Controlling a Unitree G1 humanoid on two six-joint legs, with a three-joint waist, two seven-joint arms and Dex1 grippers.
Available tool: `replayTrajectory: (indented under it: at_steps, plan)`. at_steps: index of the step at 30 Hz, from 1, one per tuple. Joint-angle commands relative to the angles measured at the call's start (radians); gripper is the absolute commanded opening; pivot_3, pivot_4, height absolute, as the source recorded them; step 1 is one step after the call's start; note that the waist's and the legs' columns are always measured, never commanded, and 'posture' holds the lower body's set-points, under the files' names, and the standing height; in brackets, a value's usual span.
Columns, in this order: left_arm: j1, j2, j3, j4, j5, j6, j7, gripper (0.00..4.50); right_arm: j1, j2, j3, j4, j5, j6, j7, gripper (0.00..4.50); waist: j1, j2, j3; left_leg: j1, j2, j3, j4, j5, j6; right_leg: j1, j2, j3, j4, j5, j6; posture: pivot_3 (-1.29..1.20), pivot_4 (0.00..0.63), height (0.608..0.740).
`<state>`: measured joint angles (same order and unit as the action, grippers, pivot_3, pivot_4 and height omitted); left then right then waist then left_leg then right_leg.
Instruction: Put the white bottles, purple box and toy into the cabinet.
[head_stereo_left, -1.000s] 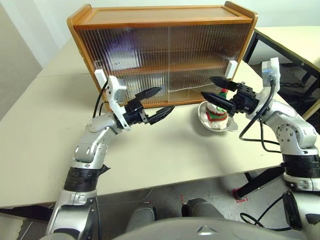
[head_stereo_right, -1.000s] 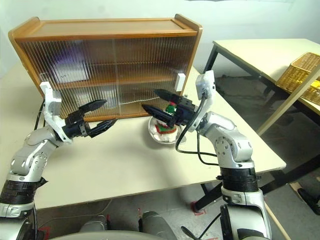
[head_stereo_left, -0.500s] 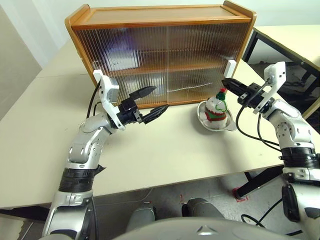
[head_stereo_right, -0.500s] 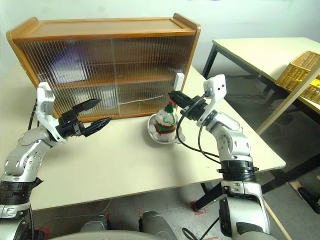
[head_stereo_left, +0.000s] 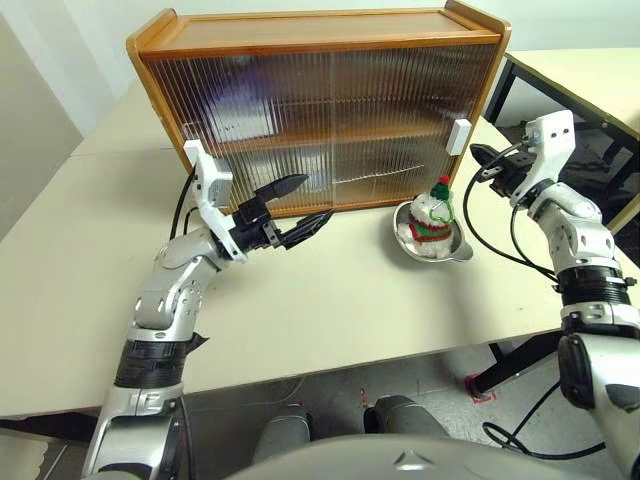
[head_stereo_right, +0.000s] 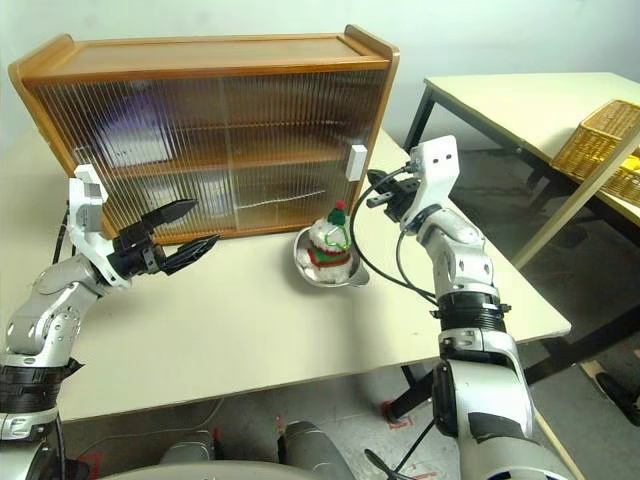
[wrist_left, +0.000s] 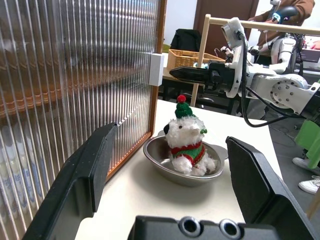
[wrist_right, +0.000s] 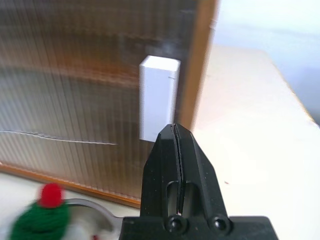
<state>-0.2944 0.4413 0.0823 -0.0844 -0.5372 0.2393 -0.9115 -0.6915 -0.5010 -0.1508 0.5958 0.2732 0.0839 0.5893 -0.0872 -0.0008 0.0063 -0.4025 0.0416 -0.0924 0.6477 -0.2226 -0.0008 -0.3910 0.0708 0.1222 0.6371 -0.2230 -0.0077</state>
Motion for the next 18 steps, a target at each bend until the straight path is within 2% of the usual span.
replayTrajectory:
  at_steps: [1, 18]
  plan:
    - [0.006, 0.006, 0.008, -0.001, 0.003, -0.006, 0.002, 4.5, -0.024, 0.004, -0.013, 0.03, -0.018, -0.029, -0.016, 0.02, 0.0, 0.0, 0.0, 0.0, 0.0, 0.0, 0.0, 0.0, 0.0, 0.0, 0.0, 0.0, 0.0, 0.0, 0.0, -0.12, 0.0, 0.74]
    - [0.003, 0.005, 0.003, 0.0, 0.004, -0.019, 0.004, 4.5, -0.089, 0.061, -0.022, 0.017, -0.013, 0.07, -0.085, 0.02, 0.0, 0.0, 0.0, 0.002, 0.0, 0.0, -0.004, 0.001, 0.002, -0.001, 0.0, 0.0, 0.0, 0.001, 0.002, -0.12, 0.0, 0.74]
